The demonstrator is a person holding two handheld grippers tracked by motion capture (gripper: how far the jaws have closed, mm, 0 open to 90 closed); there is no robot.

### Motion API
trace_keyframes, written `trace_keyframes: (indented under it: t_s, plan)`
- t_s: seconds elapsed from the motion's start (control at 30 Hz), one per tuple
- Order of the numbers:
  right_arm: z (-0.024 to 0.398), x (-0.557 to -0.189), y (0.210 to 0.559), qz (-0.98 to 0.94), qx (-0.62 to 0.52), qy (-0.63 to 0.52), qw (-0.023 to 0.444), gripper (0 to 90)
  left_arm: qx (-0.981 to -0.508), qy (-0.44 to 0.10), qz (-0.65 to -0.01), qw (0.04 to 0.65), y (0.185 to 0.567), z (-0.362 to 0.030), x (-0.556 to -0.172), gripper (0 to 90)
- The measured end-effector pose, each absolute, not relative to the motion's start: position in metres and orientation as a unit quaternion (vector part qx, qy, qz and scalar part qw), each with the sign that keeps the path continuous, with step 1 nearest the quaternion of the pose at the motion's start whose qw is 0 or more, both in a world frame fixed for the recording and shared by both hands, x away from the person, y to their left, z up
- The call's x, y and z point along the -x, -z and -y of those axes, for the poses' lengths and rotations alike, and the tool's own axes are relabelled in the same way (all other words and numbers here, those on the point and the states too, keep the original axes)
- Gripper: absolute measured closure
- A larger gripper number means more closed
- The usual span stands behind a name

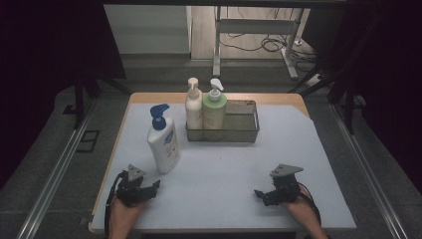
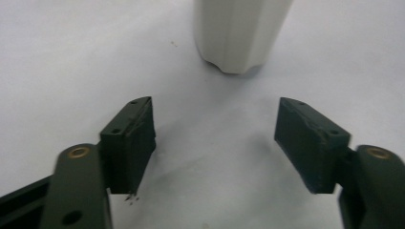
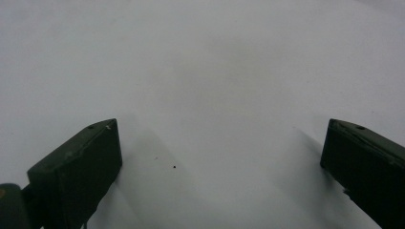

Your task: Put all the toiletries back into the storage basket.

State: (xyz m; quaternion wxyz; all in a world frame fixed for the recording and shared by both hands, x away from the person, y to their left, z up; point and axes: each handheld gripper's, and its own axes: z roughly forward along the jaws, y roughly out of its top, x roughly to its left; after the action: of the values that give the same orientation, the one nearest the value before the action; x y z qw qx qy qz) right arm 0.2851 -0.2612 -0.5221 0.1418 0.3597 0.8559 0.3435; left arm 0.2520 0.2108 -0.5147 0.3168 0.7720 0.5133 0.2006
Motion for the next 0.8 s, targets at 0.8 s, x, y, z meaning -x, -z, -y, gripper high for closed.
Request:
trace_keyframes:
  t_s: [0.8]
  plan:
    - [0.261, -0.285, 0.523, -0.856, -0.359, -0.344, 0.141, 0.0, -0.769, -0.178, -0.524, 0.32, 0.502, -0.227, -0.301, 67.5]
